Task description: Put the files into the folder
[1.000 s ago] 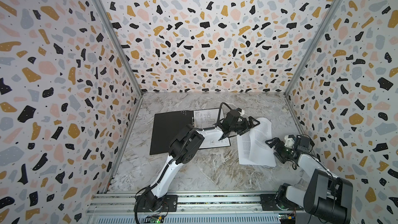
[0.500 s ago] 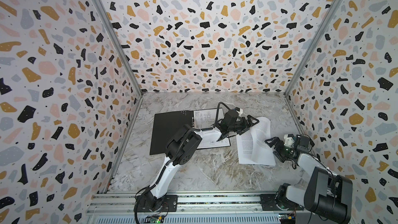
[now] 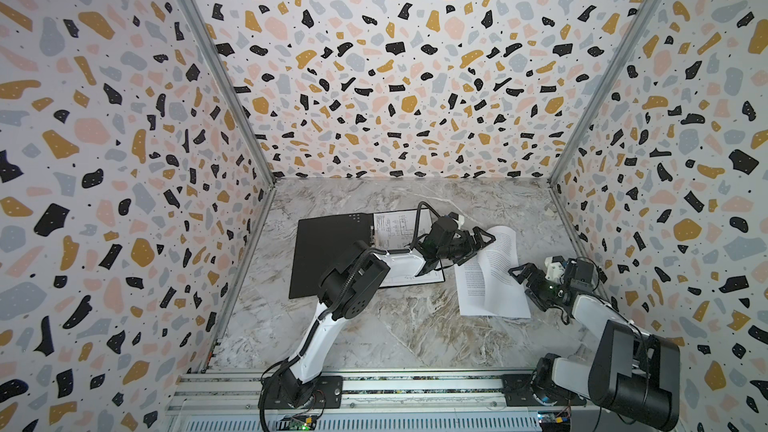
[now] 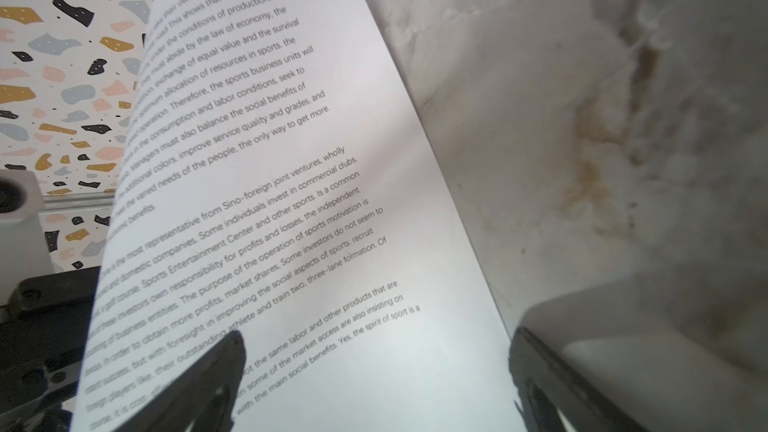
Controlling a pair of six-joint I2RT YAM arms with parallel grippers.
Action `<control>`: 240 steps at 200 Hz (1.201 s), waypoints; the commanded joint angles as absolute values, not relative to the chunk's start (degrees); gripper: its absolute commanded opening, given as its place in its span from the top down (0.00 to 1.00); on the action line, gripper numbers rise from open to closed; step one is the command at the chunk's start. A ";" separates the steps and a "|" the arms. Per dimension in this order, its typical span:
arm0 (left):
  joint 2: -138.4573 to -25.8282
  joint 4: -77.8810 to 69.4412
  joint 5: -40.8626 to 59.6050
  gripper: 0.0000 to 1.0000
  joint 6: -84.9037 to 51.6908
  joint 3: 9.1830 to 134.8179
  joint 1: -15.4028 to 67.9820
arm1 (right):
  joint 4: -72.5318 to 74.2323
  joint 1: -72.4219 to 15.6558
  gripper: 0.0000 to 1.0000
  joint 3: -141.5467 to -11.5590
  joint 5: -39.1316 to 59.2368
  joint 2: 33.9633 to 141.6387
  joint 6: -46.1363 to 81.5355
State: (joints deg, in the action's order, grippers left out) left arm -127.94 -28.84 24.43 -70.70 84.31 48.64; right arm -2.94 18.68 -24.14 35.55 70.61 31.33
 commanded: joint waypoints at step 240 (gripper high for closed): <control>-119.03 -31.11 18.14 0.00 -72.15 77.49 49.58 | -2.72 15.38 0.03 -17.29 28.85 76.23 35.13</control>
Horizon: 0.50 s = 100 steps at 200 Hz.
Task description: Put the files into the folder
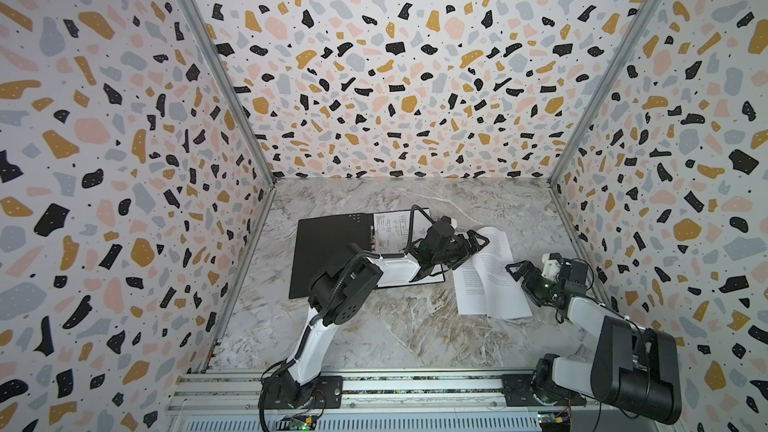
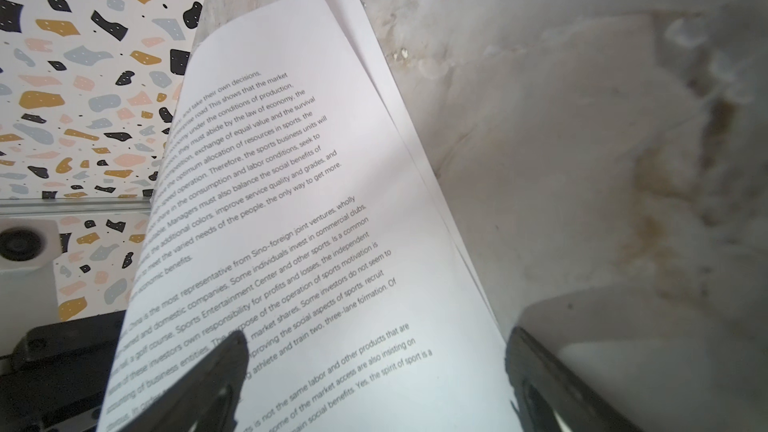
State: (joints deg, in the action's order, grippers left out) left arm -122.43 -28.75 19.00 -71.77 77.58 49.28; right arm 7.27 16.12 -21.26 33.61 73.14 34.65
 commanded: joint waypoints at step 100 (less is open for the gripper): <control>-117.16 -32.24 15.50 0.00 -73.30 76.05 50.12 | -0.90 13.90 0.03 -16.34 28.84 78.39 34.37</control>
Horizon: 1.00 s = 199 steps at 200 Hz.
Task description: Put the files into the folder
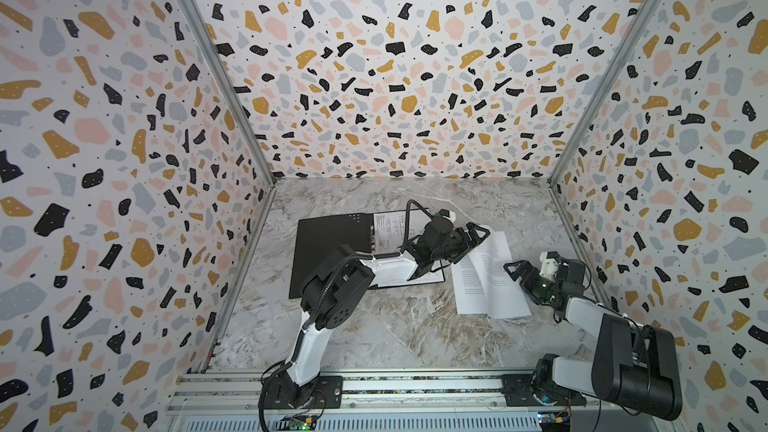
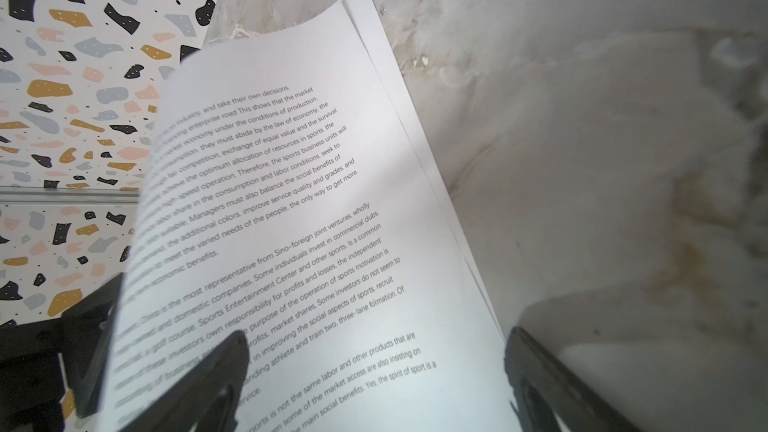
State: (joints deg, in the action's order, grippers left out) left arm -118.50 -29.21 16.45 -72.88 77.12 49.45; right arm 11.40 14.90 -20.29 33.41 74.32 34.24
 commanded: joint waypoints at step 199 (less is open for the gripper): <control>-112.77 -12.83 13.21 0.00 -59.98 67.48 48.48 | -5.31 12.74 0.03 -21.62 31.20 77.91 29.32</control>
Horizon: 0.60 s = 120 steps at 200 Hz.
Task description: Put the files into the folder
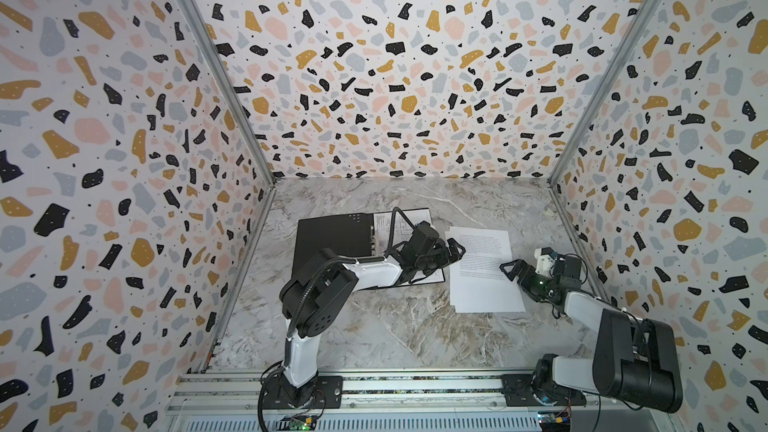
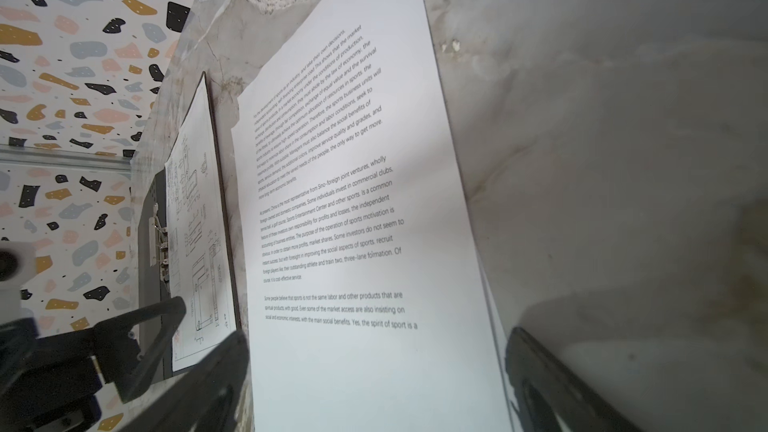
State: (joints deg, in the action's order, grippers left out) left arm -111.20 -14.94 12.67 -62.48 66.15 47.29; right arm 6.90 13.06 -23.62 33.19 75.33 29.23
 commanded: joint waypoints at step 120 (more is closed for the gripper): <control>-120.03 -13.62 12.21 0.00 -60.03 71.37 52.42 | -6.64 13.97 0.00 -23.01 31.13 77.51 27.51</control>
